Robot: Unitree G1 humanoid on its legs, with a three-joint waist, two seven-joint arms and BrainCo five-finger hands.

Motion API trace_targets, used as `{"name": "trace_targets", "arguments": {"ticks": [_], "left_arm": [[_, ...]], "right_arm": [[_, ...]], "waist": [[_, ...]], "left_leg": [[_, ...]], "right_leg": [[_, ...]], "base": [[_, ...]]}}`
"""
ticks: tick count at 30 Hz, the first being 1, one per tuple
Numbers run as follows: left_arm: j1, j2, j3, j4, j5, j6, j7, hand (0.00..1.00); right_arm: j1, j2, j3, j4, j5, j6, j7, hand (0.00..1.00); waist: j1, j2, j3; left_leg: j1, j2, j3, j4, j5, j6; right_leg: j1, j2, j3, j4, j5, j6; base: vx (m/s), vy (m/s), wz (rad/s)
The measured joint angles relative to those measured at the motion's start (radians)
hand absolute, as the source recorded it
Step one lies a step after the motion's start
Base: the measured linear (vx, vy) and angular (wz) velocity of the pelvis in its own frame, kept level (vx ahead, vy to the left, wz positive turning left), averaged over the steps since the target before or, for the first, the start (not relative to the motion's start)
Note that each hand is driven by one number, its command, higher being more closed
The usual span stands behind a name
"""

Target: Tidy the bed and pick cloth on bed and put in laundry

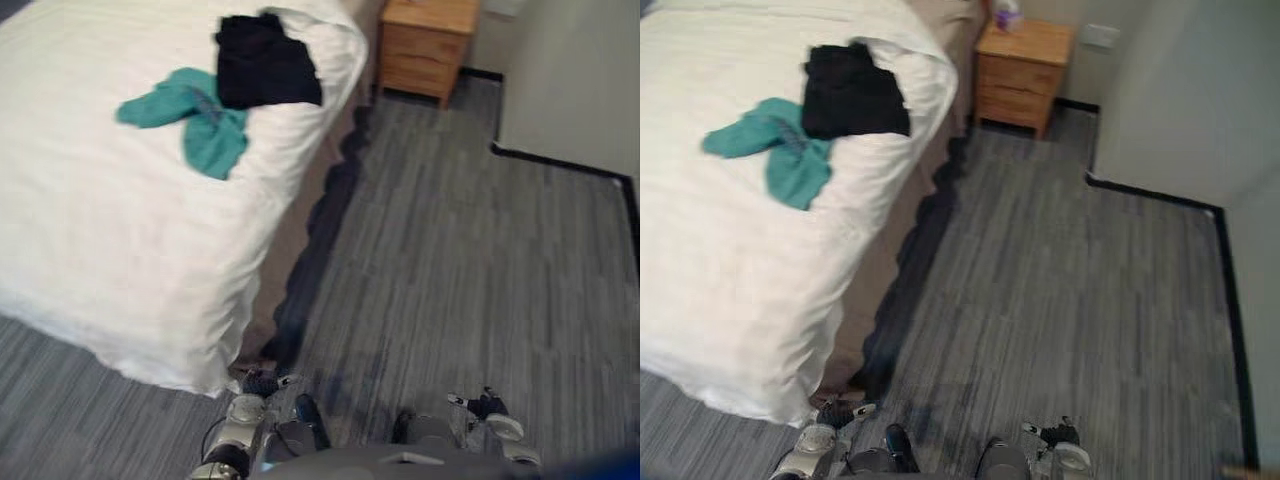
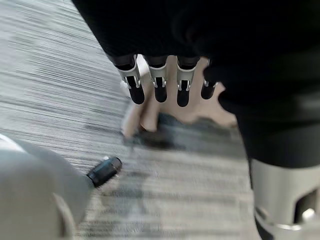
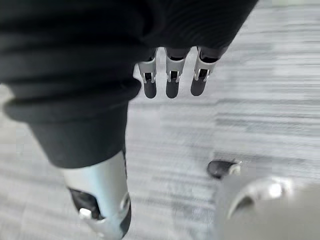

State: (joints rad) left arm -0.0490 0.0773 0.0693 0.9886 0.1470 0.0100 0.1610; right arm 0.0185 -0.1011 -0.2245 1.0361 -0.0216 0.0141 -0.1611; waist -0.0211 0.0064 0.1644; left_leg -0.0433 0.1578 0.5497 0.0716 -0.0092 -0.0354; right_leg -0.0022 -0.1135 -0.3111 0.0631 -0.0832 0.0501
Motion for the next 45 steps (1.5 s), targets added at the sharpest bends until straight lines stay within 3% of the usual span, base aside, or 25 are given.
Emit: {"name": "trace_targets", "arguments": {"ticks": [2, 6, 8, 10, 12, 14, 15, 16, 18, 23, 28, 35, 37, 45], "left_arm": [[0.003, 0.001, -0.001, -0.017, -0.005, 0.000, 0.001, 0.00], [0.023, 0.009, 0.000, -0.020, -0.014, 0.001, 0.013, 0.00], [0.036, 0.008, 0.001, -0.022, -0.020, -0.001, 0.018, 0.00], [0.057, 0.006, 0.006, -0.022, -0.044, 0.000, 0.020, 0.00], [0.074, 0.007, 0.016, -0.020, -0.060, 0.000, 0.021, 0.00], [0.079, 0.005, 0.016, -0.016, -0.061, 0.000, 0.020, 0.00], [0.076, 0.011, 0.020, -0.013, -0.061, 0.000, 0.020, 0.00], [0.068, 0.019, 0.021, -0.015, -0.062, -0.005, 0.019, 0.00], [0.063, 0.022, 0.021, -0.015, -0.062, -0.005, 0.019, 0.00], [0.099, 0.026, 0.022, -0.012, -0.059, -0.003, 0.017, 0.00], [0.106, 0.024, 0.040, 0.016, -0.062, -0.005, 0.011, 0.00], [0.114, 0.018, 0.091, 0.022, -0.093, -0.004, 0.012, 0.00], [0.139, 0.013, 0.089, 0.027, -0.096, -0.004, 0.013, 0.00], [0.139, 0.006, 0.090, 0.041, -0.145, -0.011, 0.013, 0.00]], "right_arm": [[0.015, 0.002, 0.000, -0.001, 0.010, 0.000, 0.001, 0.00], [0.015, 0.019, 0.001, -0.001, 0.059, -0.003, 0.002, 0.00], [0.013, 0.004, -0.002, 0.000, 0.077, -0.006, 0.001, 0.00], [0.005, -0.015, -0.034, 0.003, 0.090, -0.010, -0.001, 0.00], [0.015, -0.021, -0.054, 0.004, 0.121, -0.011, -0.001, 0.00], [0.040, -0.025, -0.091, 0.002, 0.139, -0.014, 0.001, 0.00], [0.058, -0.018, -0.121, 0.006, 0.140, -0.013, 0.001, 0.00], [0.075, -0.012, -0.134, 0.008, 0.157, -0.011, 0.003, 0.00], [0.098, -0.003, -0.163, 0.011, 0.170, -0.010, 0.003, 0.00], [0.108, 0.013, -0.223, 0.041, 0.207, -0.003, 0.007, 0.00], [0.076, 0.015, -0.276, 0.044, 0.207, 0.000, 0.019, 0.00], [0.056, 0.054, -0.278, 0.062, 0.205, 0.001, -0.001, 0.00], [0.055, 0.053, -0.238, 0.078, 0.195, 0.006, -0.002, 0.00], [0.057, 0.065, -0.207, 0.072, 0.194, 0.005, -0.001, 0.00]], "waist": [[0.008, 0.002, 0.001], [0.014, 0.014, 0.026], [0.021, 0.018, 0.036], [0.036, 0.045, 0.041], [0.039, 0.048, 0.041], [0.031, 0.070, 0.025], [0.022, 0.055, 0.022], [0.012, 0.034, 0.019], [0.006, 0.019, 0.015], [0.008, 0.031, -0.014], [0.011, 0.037, -0.019], [0.011, 0.007, -0.017], [0.011, 0.007, -0.045], [0.010, 0.003, -0.043]], "left_leg": [[-0.003, 0.011, 0.029, 0.004, 0.002, -0.002], [-0.014, 0.026, 0.008, 0.107, 0.001, -0.003], [-0.033, 0.020, -0.147, 0.147, -0.002, -0.006], [-0.048, 0.011, -0.301, 0.177, -0.025, -0.036], [-0.043, 0.004, -0.354, 0.218, -0.071, -0.044], [-0.009, 0.003, -0.368, 0.166, -0.124, -0.049], [0.018, -0.014, -0.363, 0.093, -0.139, -0.046], [0.031, -0.043, -0.368, 0.041, -0.113, -0.036], [0.040, -0.074, -0.385, 0.003, -0.096, -0.028], [0.111, -0.108, -0.413, -0.087, -0.057, -0.013], [0.134, -0.100, -0.433, -0.092, -0.056, -0.014], [0.157, -0.102, -0.421, -0.104, -0.057, -0.016], [0.166, -0.083, -0.414, -0.107, -0.064, -0.030], [0.166, -0.082, -0.400, -0.107, -0.064, -0.030]], "right_leg": [[0.019, 0.013, 0.026, -0.087, 0.054, -0.007], [0.032, 0.010, 0.079, -0.116, 0.077, -0.010], [0.024, 0.007, 0.110, -0.114, 0.076, -0.011], [-0.013, 0.007, 0.161, -0.093, 0.079, -0.005], [-0.023, 0.004, 0.189, -0.082, 0.087, 0.007], [-0.002, 0.010, 0.187, -0.112, 0.105, 0.033], [0.022, 0.000, 0.182, -0.148, 0.129, 0.042], [0.027, -0.024, 0.163, -0.162, 0.137, 0.044], [0.030, -0.050, 0.147, -0.158, 0.147, 0.051], [0.066, -0.071, 0.116, -0.158, 0.143, 0.063], [0.101, -0.060, 0.080, -0.158, 0.141, 0.063], [0.112, -0.062, 0.081, -0.158, 0.141, 0.062], [0.116, -0.042, 0.079, -0.158, 0.116, 0.051], [0.106, -0.041, 0.094, -0.157, 0.116, 0.051]], "base": [[-0.11, -0.019, -0.44], [-0.13, -0.050, -0.32], [-0.07, -0.204, -0.43], [-0.07, -0.130, -0.65], [-0.03, 0.013, -0.61], [0.01, 0.094, -0.16], [0.01, 0.124, 0.22], [0.02, 0.113, 0.27], [0.05, 0.071, 0.36], [0.14, -0.010, 0.18], [0.13, -0.035, 0.16], [0.01, 0.001, -0.02], [-0.02, 0.001, -0.01], [0.00, 0.001, -0.05]]}}
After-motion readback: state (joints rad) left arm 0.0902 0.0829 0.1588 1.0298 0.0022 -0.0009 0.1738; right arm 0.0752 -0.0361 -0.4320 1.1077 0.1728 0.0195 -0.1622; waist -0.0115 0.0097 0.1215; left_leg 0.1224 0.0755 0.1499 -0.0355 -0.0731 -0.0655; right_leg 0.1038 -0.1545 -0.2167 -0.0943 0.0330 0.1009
